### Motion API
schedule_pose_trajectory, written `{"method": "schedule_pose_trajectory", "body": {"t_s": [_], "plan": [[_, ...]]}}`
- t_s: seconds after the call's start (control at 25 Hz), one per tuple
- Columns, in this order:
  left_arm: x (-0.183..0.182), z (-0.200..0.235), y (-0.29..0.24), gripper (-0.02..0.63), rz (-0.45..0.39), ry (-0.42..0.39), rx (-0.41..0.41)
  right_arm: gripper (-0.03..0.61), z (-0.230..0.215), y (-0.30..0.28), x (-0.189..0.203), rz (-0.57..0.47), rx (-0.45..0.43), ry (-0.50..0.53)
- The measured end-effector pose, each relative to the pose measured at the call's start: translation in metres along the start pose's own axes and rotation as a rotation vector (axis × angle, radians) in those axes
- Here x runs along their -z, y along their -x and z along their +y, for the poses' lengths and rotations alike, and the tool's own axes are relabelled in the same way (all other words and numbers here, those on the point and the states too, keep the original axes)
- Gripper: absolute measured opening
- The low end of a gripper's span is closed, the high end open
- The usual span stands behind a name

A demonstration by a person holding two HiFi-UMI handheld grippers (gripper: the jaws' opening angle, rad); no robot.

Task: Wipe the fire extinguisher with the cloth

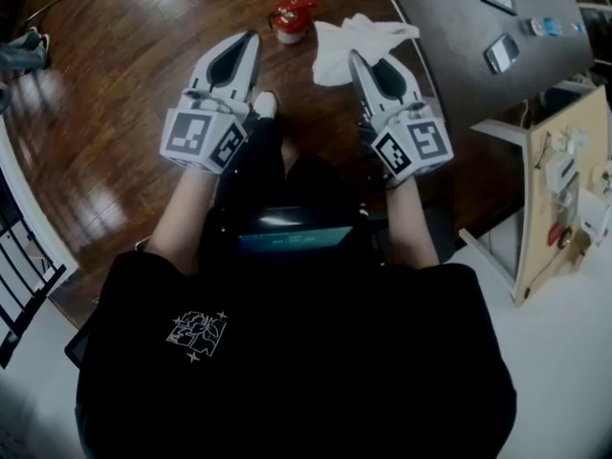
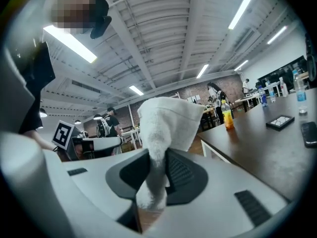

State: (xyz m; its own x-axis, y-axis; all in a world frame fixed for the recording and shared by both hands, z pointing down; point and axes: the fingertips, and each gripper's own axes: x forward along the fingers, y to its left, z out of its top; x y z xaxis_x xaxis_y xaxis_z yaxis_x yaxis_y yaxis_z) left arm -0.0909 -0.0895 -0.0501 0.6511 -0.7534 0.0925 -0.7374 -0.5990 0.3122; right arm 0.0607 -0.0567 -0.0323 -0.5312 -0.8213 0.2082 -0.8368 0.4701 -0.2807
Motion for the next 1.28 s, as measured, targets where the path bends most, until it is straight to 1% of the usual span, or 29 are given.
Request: {"method": "schedule_pose_trajectory", "body": {"t_s": [0.08, 0.16, 0.2, 0.24, 0.32, 0.36, 0.4, 0.52, 0.68, 0.8, 0.92, 1.04, 1.16, 1.28], "plan": [[0.018, 0.01, -0.002, -0.002, -0.005, 0.004, 0.0, 0.101, -0.007, -0.01, 0.017, -0.001, -0.003, 0.0], [0.046, 0.024, -0.008, -0.002, -0.009, 0.001, 0.001, 0.101, -0.019, -0.023, 0.043, -0.006, -0.006, 0.007], [0.068, 0.036, -0.015, -0.002, -0.007, -0.001, -0.001, 0.101, -0.031, -0.034, 0.063, -0.009, -0.007, 0.013], [0.098, 0.051, -0.026, -0.002, 0.001, -0.002, -0.004, 0.101, -0.046, -0.047, 0.089, -0.009, -0.007, 0.015], [0.166, 0.084, -0.046, -0.002, 0.032, -0.002, -0.017, 0.101, -0.081, -0.073, 0.152, -0.003, -0.004, 0.0], [0.194, 0.096, -0.054, -0.002, 0.046, -0.004, -0.02, 0.101, -0.095, -0.082, 0.176, -0.004, 0.0, -0.009], [0.211, 0.103, -0.059, -0.002, 0.053, -0.009, -0.017, 0.101, -0.104, -0.087, 0.192, -0.007, 0.006, -0.013], [0.239, 0.113, -0.068, -0.002, 0.052, -0.041, 0.012, 0.101, -0.12, -0.098, 0.217, -0.012, 0.019, 0.005], [0.298, 0.151, -0.091, -0.002, 0.045, -0.059, 0.045, 0.101, -0.157, -0.137, 0.284, -0.032, 0.016, 0.002], [0.332, 0.167, -0.099, -0.002, 0.029, -0.086, 0.073, 0.101, -0.179, -0.154, 0.327, -0.064, 0.014, 0.008], [0.358, 0.185, -0.107, -0.002, 0.008, -0.1, 0.084, 0.101, -0.198, -0.17, 0.355, -0.09, 0.013, 0.026], [0.373, 0.198, -0.113, -0.002, -0.017, -0.116, 0.072, 0.101, -0.21, -0.178, 0.37, -0.112, 0.011, 0.037], [0.38, 0.201, -0.114, -0.002, -0.04, -0.13, 0.061, 0.101, -0.218, -0.184, 0.381, -0.126, -0.004, 0.043], [0.39, 0.208, -0.114, -0.002, -0.049, -0.119, 0.05, 0.101, -0.225, -0.193, 0.396, -0.125, -0.024, 0.046]]}}
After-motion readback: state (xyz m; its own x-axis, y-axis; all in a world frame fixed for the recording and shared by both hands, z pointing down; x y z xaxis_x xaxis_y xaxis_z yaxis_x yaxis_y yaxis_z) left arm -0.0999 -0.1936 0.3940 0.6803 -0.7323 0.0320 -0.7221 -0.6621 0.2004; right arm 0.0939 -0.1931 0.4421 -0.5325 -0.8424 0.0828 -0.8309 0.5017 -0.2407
